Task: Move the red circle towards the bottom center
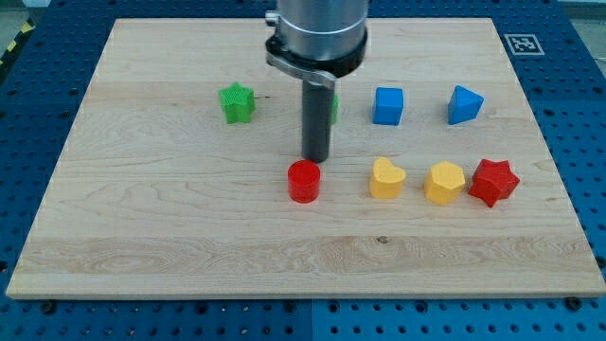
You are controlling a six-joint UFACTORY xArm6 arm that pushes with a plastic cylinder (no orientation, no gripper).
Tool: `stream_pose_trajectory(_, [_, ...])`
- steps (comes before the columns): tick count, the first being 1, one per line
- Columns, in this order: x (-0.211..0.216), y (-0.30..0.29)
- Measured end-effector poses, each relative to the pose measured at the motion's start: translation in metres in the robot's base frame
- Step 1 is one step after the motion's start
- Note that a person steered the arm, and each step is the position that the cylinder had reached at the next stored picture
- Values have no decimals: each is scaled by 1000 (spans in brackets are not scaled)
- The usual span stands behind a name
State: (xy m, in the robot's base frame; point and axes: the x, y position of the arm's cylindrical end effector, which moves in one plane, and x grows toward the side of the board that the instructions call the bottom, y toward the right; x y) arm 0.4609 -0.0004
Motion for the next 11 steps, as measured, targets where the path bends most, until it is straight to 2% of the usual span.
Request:
stream_pose_trajectory(6, [48, -9])
stream_pose_trajectory(9, [74, 6])
stream_pose_trajectory(10, [74, 13])
stream_pose_trajectory(11, [31, 13])
